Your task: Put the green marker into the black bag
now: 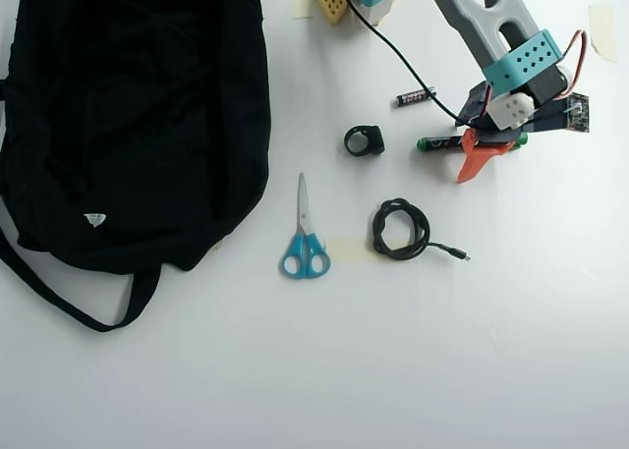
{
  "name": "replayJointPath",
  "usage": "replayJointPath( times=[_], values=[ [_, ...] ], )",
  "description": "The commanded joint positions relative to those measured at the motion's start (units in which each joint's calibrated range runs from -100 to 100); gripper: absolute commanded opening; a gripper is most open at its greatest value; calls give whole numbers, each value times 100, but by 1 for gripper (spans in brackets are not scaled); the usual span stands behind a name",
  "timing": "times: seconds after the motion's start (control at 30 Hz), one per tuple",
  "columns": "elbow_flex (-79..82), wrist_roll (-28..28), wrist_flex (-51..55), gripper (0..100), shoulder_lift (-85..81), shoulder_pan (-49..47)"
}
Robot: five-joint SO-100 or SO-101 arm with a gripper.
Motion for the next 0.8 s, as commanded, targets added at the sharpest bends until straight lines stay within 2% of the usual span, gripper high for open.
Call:
replayJointPath(
  times=[0.0, 0.77],
  values=[
    [-46, 18, -74, 37, -39, 3],
    [-46, 18, -74, 37, -47, 25]
  ],
)
